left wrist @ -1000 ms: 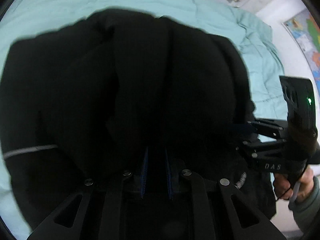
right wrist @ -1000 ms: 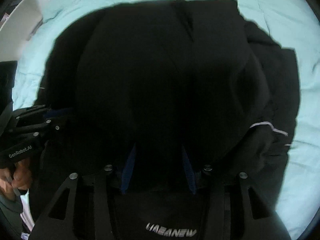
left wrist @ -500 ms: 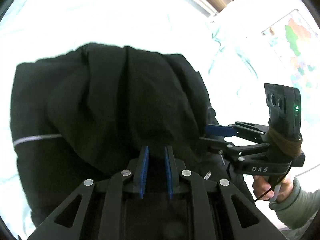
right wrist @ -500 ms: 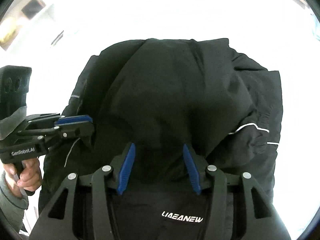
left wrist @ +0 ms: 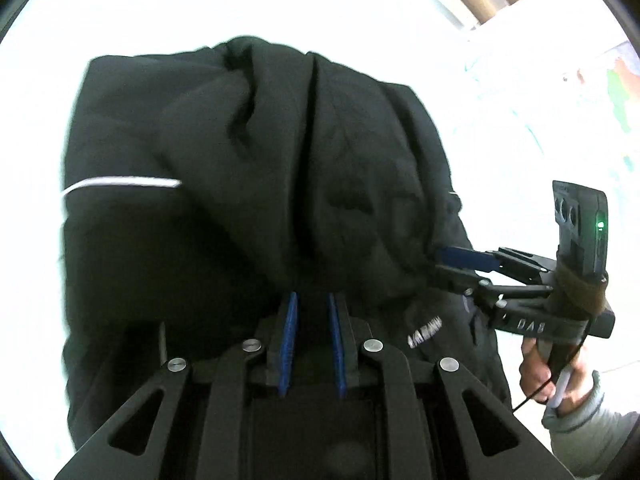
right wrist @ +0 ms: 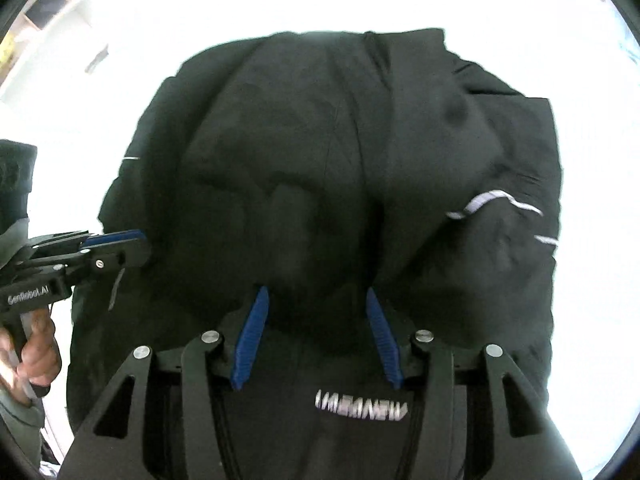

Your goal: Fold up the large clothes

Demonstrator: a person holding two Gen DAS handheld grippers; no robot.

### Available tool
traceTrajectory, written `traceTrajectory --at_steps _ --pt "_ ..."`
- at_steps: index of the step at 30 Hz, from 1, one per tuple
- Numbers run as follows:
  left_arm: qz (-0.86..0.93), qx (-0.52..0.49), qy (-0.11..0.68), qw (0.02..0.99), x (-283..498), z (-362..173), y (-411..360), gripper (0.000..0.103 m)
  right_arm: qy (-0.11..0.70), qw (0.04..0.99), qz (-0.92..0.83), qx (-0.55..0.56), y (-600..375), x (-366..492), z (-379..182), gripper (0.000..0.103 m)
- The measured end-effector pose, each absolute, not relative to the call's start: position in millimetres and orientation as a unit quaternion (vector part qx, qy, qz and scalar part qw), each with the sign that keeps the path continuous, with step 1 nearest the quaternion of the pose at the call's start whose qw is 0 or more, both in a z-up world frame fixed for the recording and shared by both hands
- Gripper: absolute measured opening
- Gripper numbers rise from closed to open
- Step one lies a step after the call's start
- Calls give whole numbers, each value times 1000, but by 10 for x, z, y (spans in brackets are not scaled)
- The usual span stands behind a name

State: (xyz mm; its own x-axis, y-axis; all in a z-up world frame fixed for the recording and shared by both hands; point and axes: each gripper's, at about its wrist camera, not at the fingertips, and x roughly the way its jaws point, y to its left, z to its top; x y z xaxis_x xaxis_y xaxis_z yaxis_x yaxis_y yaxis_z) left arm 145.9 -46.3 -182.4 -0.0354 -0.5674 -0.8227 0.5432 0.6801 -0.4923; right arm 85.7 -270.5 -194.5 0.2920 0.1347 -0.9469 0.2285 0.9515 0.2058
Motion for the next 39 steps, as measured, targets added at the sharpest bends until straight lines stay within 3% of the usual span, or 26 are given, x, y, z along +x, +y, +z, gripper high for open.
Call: traceTrajectory --at_steps 18,23,28,39 --pt "-308 -41 582 751 262 -1357 1150 27 568 791 -104 201 -2677 -825 -1293 55" --pt "-276 -35 593 756 117 -1387 1403 33 580 778 -125 207 -2717 -1198 -1343 55" --pt "-231 -56 618 749 50 -1494 1793 48 596 760 -146 215 -2819 -1579 -1450 55" --pt "-205 -119 678 695 -194 -1945 2234 51 623 708 -203 264 -3172 -2336 -1786 55"
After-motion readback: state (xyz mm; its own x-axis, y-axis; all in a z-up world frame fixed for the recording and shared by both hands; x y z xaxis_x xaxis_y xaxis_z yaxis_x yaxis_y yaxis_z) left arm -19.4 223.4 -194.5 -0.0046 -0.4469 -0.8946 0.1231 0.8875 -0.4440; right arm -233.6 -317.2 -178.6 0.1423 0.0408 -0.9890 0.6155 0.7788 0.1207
